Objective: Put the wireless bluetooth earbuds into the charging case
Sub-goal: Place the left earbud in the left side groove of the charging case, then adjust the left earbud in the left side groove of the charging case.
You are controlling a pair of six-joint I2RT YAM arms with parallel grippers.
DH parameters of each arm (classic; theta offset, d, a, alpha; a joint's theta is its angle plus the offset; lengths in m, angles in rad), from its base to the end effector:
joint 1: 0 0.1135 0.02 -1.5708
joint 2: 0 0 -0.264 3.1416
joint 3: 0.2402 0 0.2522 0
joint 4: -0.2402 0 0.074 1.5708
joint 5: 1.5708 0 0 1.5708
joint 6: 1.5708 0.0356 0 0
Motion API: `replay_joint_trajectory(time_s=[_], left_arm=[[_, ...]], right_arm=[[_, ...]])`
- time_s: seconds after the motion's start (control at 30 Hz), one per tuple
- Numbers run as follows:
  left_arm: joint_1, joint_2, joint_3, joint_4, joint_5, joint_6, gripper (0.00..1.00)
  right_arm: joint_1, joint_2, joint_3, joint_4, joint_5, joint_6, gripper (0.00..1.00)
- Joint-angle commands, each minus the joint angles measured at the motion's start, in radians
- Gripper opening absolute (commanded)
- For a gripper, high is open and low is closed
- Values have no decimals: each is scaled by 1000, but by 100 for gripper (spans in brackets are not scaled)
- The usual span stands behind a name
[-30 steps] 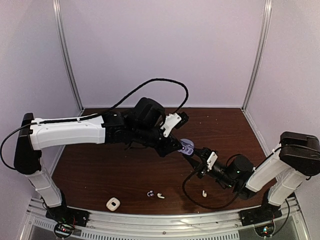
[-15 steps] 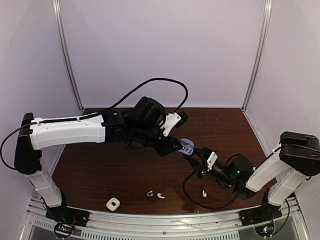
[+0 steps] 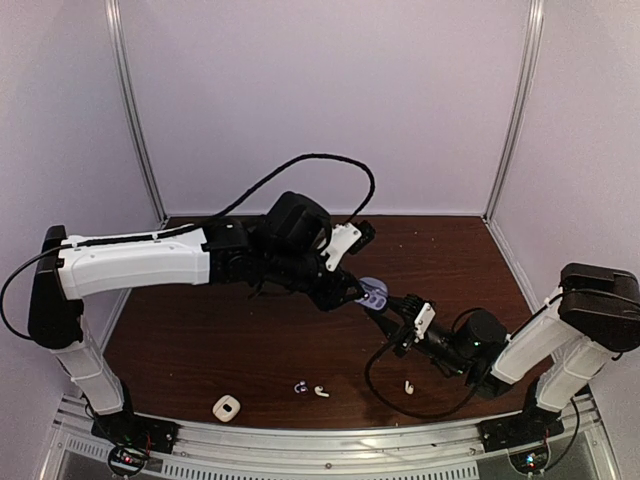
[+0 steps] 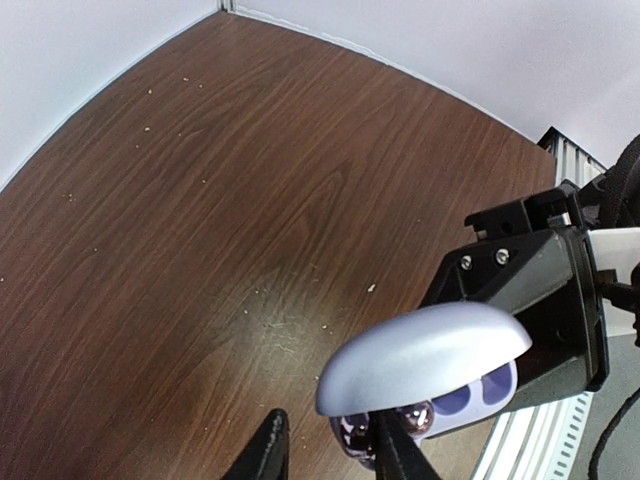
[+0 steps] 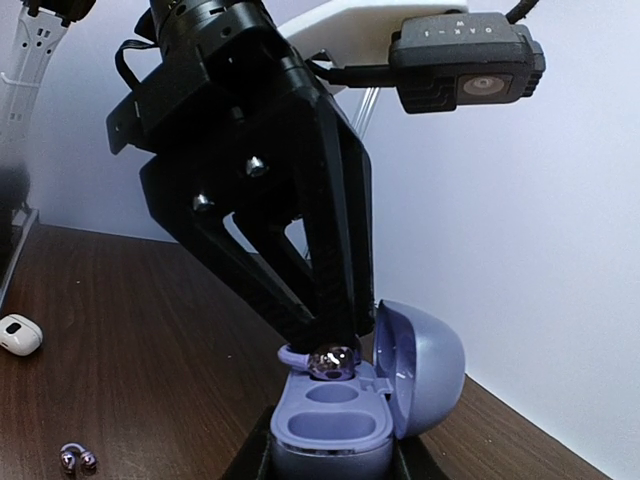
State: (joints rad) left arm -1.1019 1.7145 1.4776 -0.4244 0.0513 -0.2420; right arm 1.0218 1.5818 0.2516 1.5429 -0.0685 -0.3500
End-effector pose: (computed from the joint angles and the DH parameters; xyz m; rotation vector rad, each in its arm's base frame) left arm 0.1775 -0.3545 0.3083 1.0062 2.1236 -0.7624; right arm 0.1266 0.2116 0.1770 -0.9218 1.0335 0.6098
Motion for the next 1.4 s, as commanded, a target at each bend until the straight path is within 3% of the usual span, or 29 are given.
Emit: replay_joint_trajectory(time_s=[0.0, 0.17, 0.77, 0.9, 1.17, 1.37], left_arm=[[-6, -31, 26, 12, -8, -7, 33], [-4, -37, 26, 13, -3, -8, 38], [-5, -78, 7, 39, -9, -8, 39], [-6, -161, -70, 137, 12, 11, 38], [-3, -323, -208, 224, 35, 203, 28], [-10, -430, -358, 292, 146, 478, 41]], right_arm=[[10, -6, 19, 306, -15, 20, 0], [10, -4, 19, 306, -16, 22, 0], [9, -6, 20, 306, -15, 26, 0], [9, -19, 15, 306, -19, 44, 0], [7, -96, -20, 299, -58, 119, 0], [7, -183, -21, 191, -101, 182, 0]])
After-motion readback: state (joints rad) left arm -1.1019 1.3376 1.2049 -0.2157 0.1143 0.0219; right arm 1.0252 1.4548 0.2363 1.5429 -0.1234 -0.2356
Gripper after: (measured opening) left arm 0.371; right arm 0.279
